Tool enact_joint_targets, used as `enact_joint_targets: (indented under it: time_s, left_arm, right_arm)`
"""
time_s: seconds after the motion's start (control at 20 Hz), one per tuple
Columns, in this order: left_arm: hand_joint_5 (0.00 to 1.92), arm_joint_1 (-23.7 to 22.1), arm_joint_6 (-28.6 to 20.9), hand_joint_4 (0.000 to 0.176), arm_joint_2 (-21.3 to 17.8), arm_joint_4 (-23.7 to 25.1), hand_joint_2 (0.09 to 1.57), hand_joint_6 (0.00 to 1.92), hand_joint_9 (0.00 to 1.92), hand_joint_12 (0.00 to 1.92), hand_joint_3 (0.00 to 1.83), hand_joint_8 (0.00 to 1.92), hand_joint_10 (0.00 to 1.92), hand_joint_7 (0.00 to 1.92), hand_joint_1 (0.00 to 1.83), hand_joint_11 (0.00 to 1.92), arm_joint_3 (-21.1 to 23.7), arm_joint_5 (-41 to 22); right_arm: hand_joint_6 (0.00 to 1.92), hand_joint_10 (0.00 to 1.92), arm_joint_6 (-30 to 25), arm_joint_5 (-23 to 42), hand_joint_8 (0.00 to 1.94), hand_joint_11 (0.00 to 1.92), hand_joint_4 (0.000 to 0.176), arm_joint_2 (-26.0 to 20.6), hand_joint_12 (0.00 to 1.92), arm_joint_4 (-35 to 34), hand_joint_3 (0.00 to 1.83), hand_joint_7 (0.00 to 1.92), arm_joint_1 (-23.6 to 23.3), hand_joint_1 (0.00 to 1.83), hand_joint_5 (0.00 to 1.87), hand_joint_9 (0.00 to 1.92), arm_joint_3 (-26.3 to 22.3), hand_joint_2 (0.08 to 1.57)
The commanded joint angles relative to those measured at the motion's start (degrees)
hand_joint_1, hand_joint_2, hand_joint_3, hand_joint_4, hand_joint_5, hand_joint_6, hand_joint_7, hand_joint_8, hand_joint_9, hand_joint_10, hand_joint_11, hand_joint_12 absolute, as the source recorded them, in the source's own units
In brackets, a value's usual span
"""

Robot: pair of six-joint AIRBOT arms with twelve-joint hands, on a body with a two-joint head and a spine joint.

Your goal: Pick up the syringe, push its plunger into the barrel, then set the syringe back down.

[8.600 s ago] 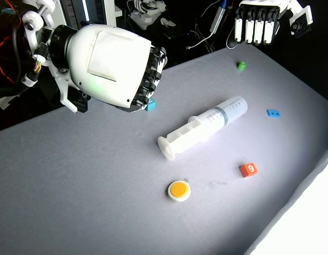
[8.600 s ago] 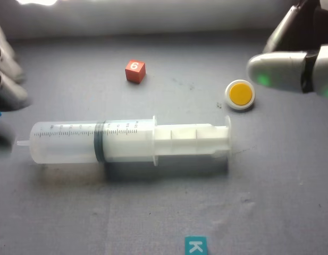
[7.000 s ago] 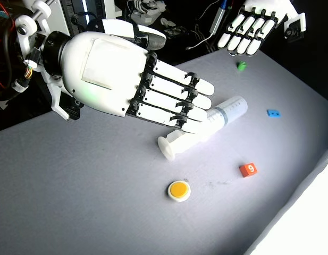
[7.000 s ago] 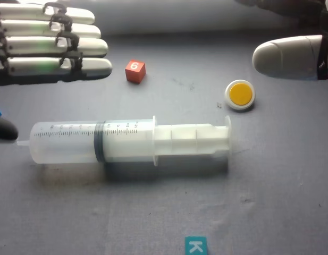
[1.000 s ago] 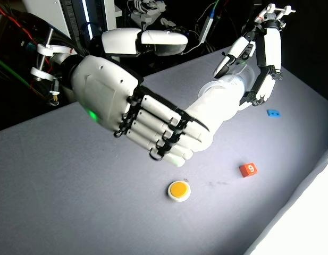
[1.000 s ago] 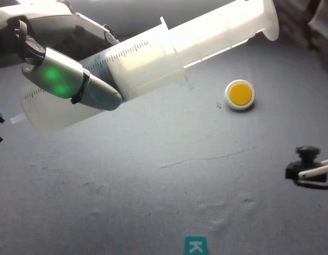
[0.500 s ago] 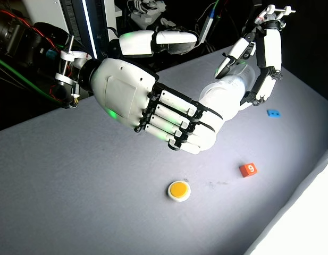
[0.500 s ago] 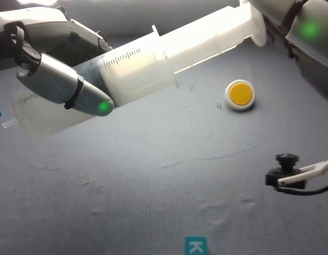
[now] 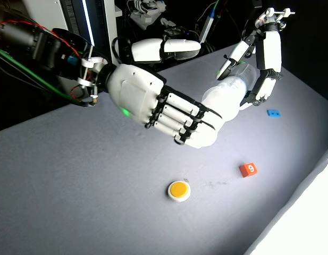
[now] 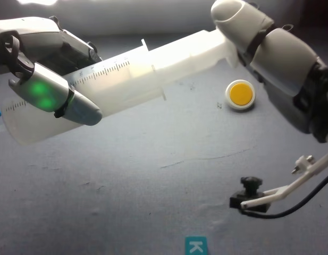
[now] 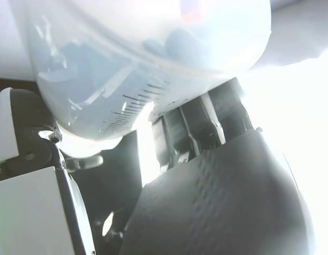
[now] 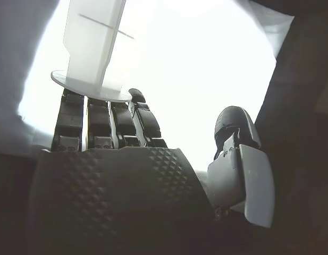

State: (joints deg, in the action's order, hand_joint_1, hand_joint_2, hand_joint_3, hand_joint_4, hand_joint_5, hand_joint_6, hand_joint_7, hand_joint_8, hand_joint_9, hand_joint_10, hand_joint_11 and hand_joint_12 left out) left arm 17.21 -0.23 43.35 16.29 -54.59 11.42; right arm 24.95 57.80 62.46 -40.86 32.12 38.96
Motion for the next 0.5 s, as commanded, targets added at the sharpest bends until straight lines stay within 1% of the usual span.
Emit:
enact_joint_targets:
  time_s: [0.0,0.15,0.2,0.25,0.3,0.4,0.45]
  left_arm:
    - [0.92,-1.1,-2.4,0.025,0.4,-2.2,1.13,1.15,0.82,1.6,0.0,0.99,1.19,0.99,1.21,0.49,0.2,-10.5]
    - [0.9,-1.1,-2.4,0.012,0.4,-2.2,1.13,1.17,0.84,1.57,0.0,0.95,1.14,1.02,1.21,0.5,0.3,-10.4]
    - [0.9,-1.1,-2.4,0.0,0.4,-2.2,1.13,1.2,0.81,1.59,0.0,0.88,1.26,1.03,1.33,0.47,0.3,-10.4]
    - [0.87,-1.1,-2.4,0.0,0.5,-2.2,1.14,1.22,0.81,1.56,0.0,0.95,1.29,1.0,1.36,0.49,0.3,-10.4]
    - [0.89,-1.1,-2.4,0.0,0.5,-2.2,1.13,1.2,0.82,1.57,0.0,0.96,1.17,1.0,1.24,0.48,0.3,-10.4]
    - [0.92,-1.1,-2.4,0.023,0.5,-2.2,1.13,1.13,0.82,1.58,0.0,0.98,1.15,1.0,1.21,0.46,0.3,-10.4]
    - [0.93,-1.1,-2.4,0.02,0.5,-2.2,1.12,1.14,0.82,1.58,0.0,0.94,1.13,1.01,1.21,0.45,0.4,-10.3]
  right_arm:
    - [0.0,0.0,-0.1,-1.0,0.0,0.0,0.0,1.5,0.0,8.7,0.0,0.0,-0.6,0.0,0.0,0.0,-1.2,1.1]
    - [0.0,0.0,0.6,-2.1,0.0,0.0,0.0,4.6,0.0,8.7,0.0,0.0,-0.6,0.0,0.0,0.0,-1.3,1.1]
    - [0.0,0.0,0.6,-2.3,0.0,0.0,0.0,5.1,0.0,8.7,0.01,0.0,-0.5,0.0,0.0,0.0,-1.4,1.11]
    - [0.0,0.0,0.7,-2.4,0.0,0.0,0.0,5.9,0.0,8.7,0.0,0.0,-0.4,0.0,0.0,0.0,-1.4,1.11]
    - [0.0,0.0,1.0,-2.5,0.0,0.0,0.0,7.0,0.0,8.7,0.0,0.0,-0.4,0.0,0.0,0.0,-1.4,1.1]
    - [0.0,0.0,1.5,-2.6,0.0,0.0,0.0,8.5,0.0,8.7,0.0,0.0,-0.4,0.0,0.0,0.0,-1.4,1.1]
    - [0.0,0.0,1.5,-2.8,0.0,0.0,0.0,9.4,0.0,8.7,0.0,0.0,-0.5,0.0,0.0,0.0,-1.4,1.1]
